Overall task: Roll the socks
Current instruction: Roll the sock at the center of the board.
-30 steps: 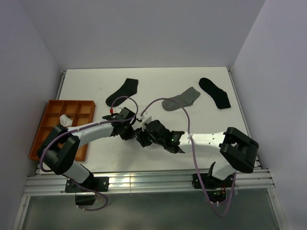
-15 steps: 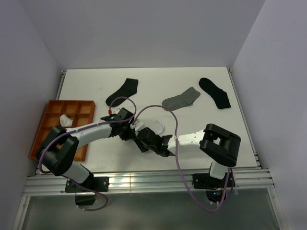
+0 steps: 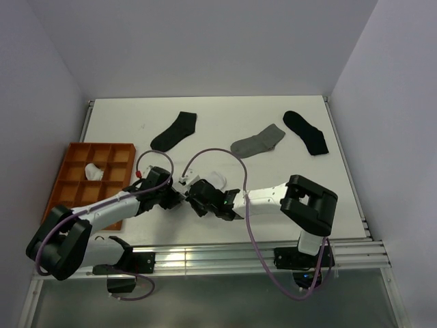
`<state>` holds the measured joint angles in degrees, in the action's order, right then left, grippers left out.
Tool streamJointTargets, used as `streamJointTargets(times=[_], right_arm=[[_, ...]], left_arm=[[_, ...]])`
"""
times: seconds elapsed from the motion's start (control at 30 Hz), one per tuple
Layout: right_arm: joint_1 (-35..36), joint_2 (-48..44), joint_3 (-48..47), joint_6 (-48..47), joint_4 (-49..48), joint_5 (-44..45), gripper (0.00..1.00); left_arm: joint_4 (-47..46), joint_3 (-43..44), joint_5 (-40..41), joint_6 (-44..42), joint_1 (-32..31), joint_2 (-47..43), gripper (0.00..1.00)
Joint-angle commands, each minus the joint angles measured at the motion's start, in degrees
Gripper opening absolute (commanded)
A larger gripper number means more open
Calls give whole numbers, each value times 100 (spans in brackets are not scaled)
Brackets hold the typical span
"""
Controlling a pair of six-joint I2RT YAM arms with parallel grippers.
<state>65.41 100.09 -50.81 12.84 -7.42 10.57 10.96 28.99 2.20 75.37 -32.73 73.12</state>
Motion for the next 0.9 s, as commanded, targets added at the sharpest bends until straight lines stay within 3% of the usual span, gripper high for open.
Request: streamJointTargets(times=[0.0, 0.1, 0.27, 0.37, 0.6, 0.77, 0.87], right_arm=[[-238, 63, 44, 420, 839, -746, 0], [-554, 19, 123, 518, 962, -1213, 0], [-1283, -122, 431, 807, 760, -2821, 0], [-1680, -122, 633, 1097, 357, -3516, 0], [-2400, 247, 1178, 2325, -874, -4834, 0], [-2822, 441, 1670, 2986, -1849, -5170, 0], [-2919, 520, 1706, 2970, -1746, -5082, 0]], left_arm=[[-330, -429, -158, 425, 12, -245, 27], [-718, -640, -264, 601, 12, -368, 42], [-990, -764, -246, 567, 12, -588, 66], [-964, -799, -37, 540, 12, -852, 71], [-1455, -887, -140, 163, -5, -1029, 70], [-1641, -799, -167, -75, -137, -748, 65], [-1667, -755, -176, -163, -225, -511, 64]])
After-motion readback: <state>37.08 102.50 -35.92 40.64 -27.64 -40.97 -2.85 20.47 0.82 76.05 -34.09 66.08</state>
